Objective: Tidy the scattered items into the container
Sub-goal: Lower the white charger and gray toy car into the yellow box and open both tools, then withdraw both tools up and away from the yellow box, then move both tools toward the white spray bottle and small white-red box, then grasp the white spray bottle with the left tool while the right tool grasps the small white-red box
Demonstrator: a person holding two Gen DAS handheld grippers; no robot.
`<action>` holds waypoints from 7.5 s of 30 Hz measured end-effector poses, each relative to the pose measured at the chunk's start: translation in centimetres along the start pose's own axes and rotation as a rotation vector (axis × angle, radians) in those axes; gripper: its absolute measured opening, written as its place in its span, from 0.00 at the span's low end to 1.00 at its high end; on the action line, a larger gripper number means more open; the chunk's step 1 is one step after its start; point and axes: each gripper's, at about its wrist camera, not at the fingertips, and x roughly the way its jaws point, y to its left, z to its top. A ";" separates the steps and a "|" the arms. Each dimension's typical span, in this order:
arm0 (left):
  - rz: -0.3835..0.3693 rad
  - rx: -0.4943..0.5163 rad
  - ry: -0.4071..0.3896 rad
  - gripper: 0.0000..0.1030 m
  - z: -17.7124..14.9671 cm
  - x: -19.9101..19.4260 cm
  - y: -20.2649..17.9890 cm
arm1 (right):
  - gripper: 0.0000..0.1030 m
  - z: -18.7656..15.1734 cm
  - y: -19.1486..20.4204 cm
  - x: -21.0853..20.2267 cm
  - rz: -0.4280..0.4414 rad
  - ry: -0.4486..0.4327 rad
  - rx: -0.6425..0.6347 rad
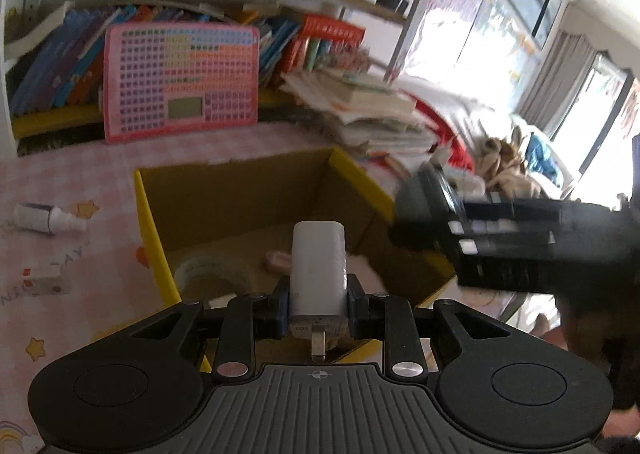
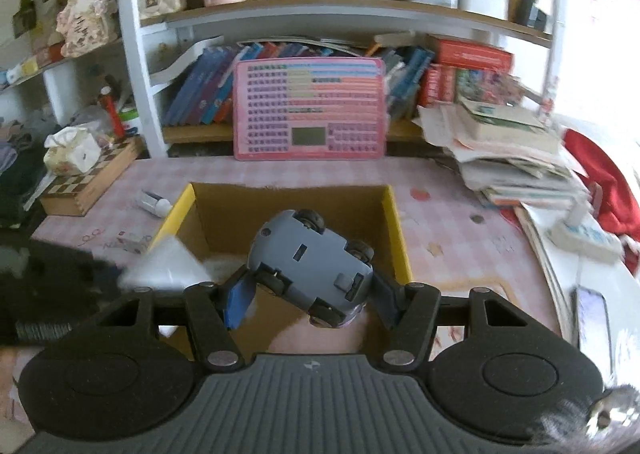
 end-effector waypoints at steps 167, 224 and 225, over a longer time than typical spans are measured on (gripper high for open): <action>0.425 -0.079 -0.168 0.86 -11.4 -20.1 15.2 | 0.62 -6.4 25.9 2.4 0.125 0.118 -0.118; 0.237 0.161 0.017 0.86 6.7 3.3 29.6 | 0.14 2.2 25.4 25.1 0.177 0.427 -0.086; 0.224 0.174 0.018 0.86 6.7 3.4 29.4 | 0.14 1.9 25.3 24.5 0.182 0.432 -0.085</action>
